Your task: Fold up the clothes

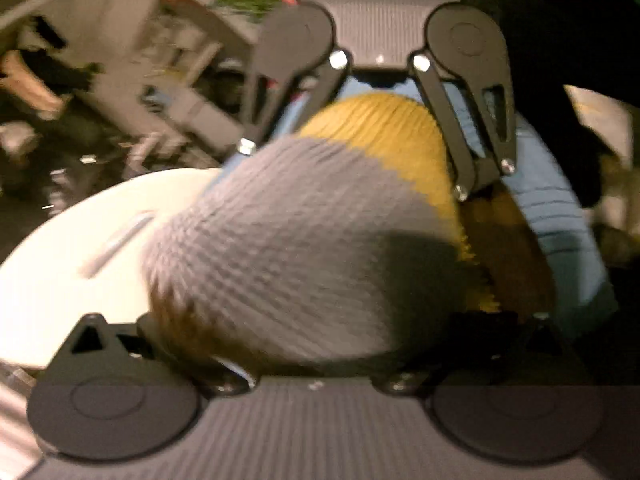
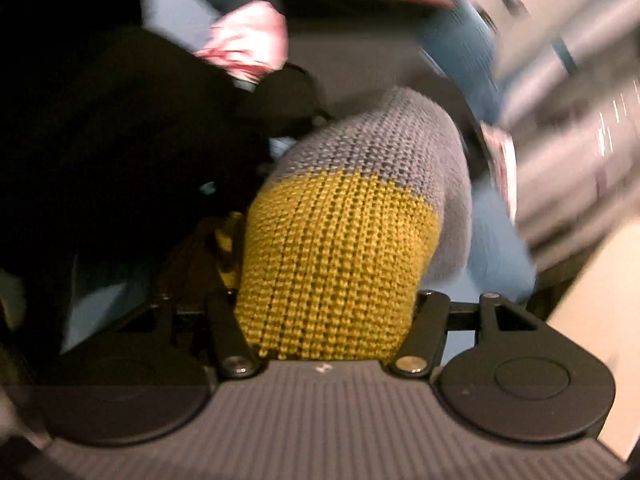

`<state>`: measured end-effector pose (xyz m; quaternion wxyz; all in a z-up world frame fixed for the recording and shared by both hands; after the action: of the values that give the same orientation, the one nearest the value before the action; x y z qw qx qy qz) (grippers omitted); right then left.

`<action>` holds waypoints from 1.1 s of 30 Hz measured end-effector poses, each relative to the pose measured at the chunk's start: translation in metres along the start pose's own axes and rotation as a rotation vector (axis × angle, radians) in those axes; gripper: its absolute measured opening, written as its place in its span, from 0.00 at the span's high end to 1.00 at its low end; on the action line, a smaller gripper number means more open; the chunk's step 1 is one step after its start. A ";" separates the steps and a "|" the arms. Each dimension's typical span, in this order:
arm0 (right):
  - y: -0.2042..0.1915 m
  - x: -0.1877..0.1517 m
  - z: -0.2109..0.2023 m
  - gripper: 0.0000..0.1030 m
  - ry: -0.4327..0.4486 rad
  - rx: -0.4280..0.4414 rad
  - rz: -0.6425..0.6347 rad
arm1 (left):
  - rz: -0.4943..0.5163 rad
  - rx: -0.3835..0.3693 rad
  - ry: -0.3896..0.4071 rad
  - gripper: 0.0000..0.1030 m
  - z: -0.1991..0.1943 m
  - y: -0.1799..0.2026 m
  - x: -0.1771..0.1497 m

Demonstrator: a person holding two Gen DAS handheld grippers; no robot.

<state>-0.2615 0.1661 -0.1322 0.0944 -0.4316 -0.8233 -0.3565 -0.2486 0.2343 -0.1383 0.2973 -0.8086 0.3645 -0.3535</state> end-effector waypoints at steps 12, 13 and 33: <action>-0.024 0.024 0.002 0.37 -0.117 -0.014 -0.410 | 0.236 0.305 0.076 0.00 -0.022 0.058 0.009; -0.031 0.024 0.001 0.37 -0.101 -0.044 -0.487 | 0.238 0.310 0.076 0.00 -0.023 0.061 0.010; -0.031 0.012 -0.020 0.28 -0.022 -0.150 -0.245 | -0.328 -0.224 -0.215 0.60 0.021 -0.013 0.063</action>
<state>-0.2959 0.1486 -0.1282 0.0086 -0.3376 -0.8417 -0.4213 -0.1964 0.1956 -0.1182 0.1813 -0.9180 0.2314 -0.2664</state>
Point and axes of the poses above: each gripper's, at about its wrist camera, not at the fingertips, and z roughly the way its jaws point, y to its right, x to its top, the point moved 3 cm from there along z, roughly the way its jaws point, and after that the axes turned 14 degrees about -y, right-handed, at the moved point
